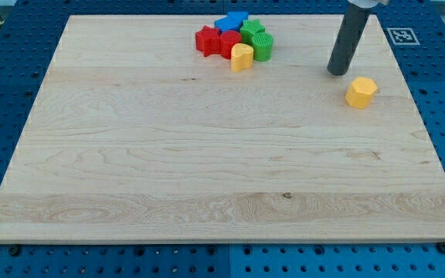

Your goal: Separate the green circle from the group of blocks

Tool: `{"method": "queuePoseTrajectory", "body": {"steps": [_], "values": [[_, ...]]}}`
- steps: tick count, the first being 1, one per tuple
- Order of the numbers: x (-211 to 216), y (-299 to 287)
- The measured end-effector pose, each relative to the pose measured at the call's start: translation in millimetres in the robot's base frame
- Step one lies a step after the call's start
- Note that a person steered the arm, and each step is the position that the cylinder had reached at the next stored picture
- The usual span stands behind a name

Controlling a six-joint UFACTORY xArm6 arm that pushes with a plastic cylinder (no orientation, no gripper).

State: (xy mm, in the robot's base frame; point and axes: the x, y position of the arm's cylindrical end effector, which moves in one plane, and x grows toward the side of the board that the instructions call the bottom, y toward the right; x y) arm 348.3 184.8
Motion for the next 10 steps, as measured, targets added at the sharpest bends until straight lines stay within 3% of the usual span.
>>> {"method": "queuePoseTrajectory", "body": {"steps": [3,5,6,7,8,10], "values": [[48.8,27.1],[46.8,-84.5],[34.6,-146.8],[5.8,-168.3],[-27.5,-169.0],[-35.9,-131.4]]}}
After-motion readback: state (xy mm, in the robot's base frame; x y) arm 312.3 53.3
